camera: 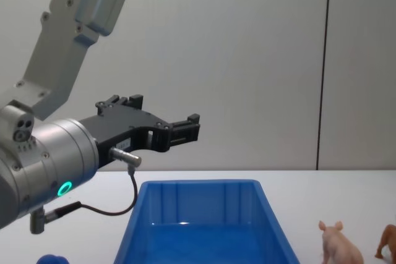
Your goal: Pick up the two dolls from the table and place them into the box.
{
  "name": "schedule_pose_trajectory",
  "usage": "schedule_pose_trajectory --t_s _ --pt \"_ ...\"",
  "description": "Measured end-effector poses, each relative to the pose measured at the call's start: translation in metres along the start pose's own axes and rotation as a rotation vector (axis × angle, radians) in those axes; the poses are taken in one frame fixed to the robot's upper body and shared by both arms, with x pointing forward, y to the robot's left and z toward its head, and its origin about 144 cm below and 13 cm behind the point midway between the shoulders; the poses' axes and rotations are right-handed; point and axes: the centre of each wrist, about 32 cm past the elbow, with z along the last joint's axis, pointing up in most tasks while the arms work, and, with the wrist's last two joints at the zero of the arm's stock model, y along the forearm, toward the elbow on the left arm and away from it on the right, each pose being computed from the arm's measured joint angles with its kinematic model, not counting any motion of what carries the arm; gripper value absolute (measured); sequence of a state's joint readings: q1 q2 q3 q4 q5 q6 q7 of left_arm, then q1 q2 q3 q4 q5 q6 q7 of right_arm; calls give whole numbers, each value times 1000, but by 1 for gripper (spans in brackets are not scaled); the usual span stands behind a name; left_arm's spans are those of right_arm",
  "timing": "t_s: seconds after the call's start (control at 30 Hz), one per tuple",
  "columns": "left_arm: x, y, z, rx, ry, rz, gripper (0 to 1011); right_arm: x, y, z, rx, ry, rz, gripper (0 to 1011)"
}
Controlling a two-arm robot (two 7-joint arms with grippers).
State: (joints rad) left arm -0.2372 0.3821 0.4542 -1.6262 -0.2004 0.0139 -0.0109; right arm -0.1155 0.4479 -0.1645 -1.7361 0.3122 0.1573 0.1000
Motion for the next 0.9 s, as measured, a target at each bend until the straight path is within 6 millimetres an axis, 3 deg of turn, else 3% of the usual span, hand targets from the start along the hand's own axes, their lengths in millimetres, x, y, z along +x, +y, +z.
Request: schedule_pose_trajectory --t_s 0.3,0.53,0.9 --pt "0 0 0 0 0 0 1001 4 7 -12 -61 1 5 999" --pt "0 0 0 0 0 0 1001 5 14 -19 -83 14 18 855" --pt "0 0 0 0 0 0 1001 5 25 -25 -71 34 44 506"
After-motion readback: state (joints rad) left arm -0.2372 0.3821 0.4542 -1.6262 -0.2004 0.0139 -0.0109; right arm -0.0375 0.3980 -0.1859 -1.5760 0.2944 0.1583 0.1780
